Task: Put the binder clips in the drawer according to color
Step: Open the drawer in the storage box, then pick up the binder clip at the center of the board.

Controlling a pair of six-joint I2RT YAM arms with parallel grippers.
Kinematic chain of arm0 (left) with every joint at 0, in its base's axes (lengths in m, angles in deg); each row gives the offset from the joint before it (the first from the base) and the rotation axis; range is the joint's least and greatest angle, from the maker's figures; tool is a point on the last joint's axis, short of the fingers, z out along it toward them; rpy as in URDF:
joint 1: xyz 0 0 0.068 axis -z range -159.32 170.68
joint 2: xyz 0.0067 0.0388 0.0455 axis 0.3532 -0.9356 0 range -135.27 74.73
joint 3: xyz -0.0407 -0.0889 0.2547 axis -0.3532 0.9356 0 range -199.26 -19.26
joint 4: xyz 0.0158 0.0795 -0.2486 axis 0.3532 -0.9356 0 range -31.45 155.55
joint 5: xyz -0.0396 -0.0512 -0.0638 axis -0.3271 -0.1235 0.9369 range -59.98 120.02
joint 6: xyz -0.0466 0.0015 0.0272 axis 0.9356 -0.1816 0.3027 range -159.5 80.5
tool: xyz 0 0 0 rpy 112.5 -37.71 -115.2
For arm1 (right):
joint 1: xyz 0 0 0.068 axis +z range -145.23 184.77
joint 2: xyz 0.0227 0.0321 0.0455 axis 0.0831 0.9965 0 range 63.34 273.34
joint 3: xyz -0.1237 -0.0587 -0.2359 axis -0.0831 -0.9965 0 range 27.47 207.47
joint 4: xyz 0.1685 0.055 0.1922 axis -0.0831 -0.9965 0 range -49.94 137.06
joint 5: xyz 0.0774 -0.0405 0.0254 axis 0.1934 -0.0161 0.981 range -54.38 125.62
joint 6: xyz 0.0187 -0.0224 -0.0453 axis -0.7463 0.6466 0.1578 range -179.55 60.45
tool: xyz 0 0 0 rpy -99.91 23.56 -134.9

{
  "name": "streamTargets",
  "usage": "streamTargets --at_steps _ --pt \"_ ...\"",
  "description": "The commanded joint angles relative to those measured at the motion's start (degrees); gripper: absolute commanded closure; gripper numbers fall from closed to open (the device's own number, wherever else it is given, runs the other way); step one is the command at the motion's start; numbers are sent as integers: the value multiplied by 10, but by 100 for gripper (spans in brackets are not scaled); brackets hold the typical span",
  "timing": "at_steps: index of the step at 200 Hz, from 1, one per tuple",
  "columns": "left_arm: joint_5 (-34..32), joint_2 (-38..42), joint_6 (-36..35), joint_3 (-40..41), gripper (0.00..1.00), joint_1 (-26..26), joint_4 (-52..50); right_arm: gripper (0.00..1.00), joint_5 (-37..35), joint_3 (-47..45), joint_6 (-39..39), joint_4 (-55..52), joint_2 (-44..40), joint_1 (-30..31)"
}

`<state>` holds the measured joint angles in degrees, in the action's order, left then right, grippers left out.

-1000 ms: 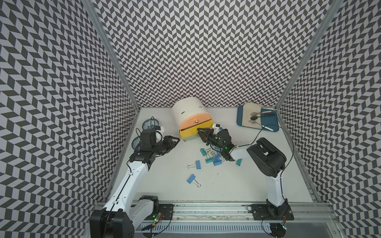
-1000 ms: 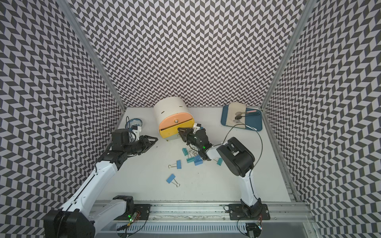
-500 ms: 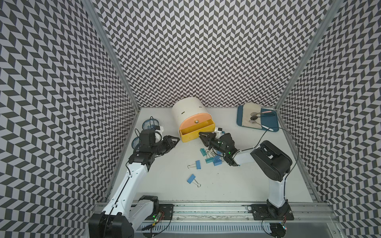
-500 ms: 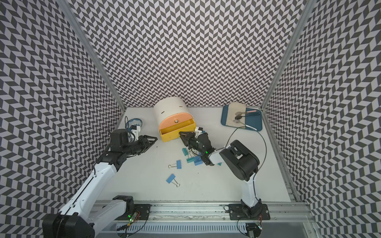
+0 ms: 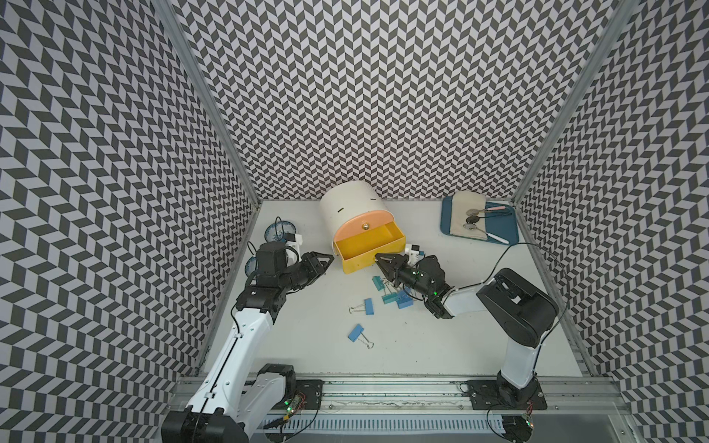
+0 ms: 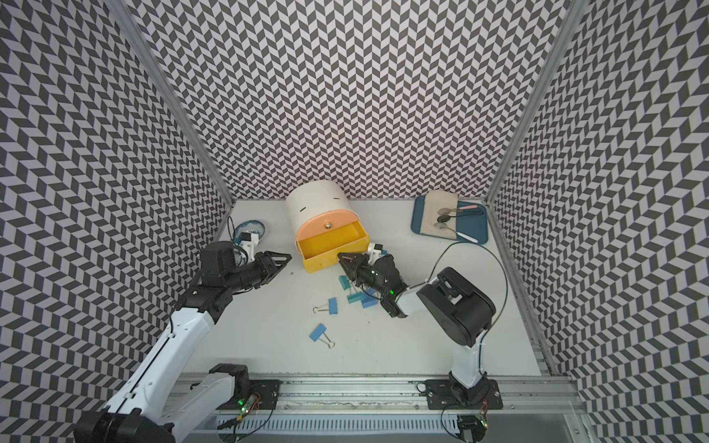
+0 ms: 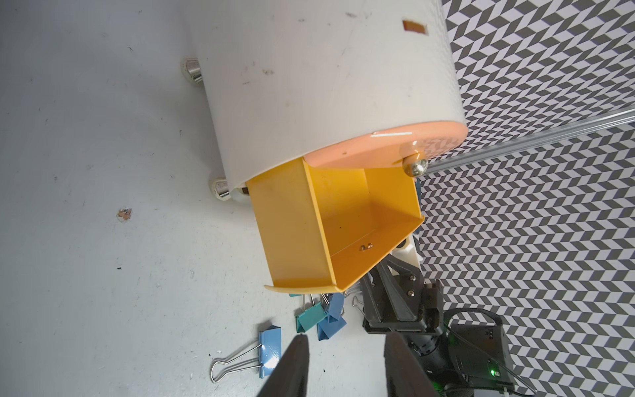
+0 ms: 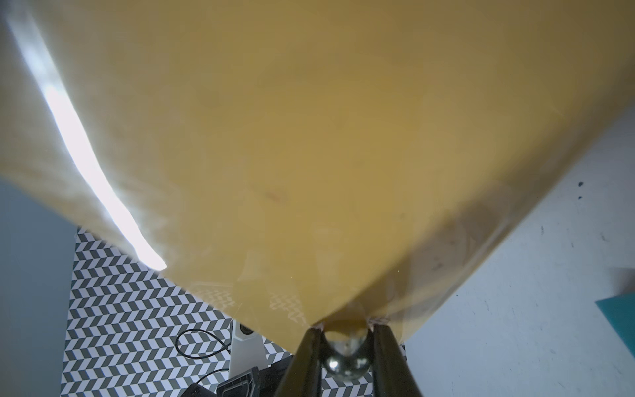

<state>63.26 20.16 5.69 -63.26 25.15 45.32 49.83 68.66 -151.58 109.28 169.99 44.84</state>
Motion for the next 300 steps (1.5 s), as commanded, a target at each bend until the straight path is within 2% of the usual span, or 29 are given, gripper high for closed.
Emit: streamTargets --at_steps 1,89,102,154,206,230,245,286,300 --pt "3 16 6 7 59 -2 6 79 12 -11 -4 26 -21 10" --pt "-1 40 14 20 59 -2 2 78 13 -32 -16 46 -20 15" --pt "-1 42 15 22 59 -2 2 74 13 -33 -16 46 -21 15" --pt "-2 45 13 23 59 -2 0 46 7 -35 1 16 -45 14" --pt "-2 47 9 21 59 -2 -5 36 4 -66 32 -35 -103 8" --pt "-4 52 4 25 58 -2 -13 33 11 -74 77 -109 -152 -4" --pt "-5 58 3 32 58 -2 -18 32 18 -67 131 -176 -185 -12" --pt "-7 88 1 79 56 -2 -32 30 -21 -21 345 -436 -280 -20" --pt "-7 100 7 101 54 -2 -31 29 -35 -18 409 -491 -304 -20"
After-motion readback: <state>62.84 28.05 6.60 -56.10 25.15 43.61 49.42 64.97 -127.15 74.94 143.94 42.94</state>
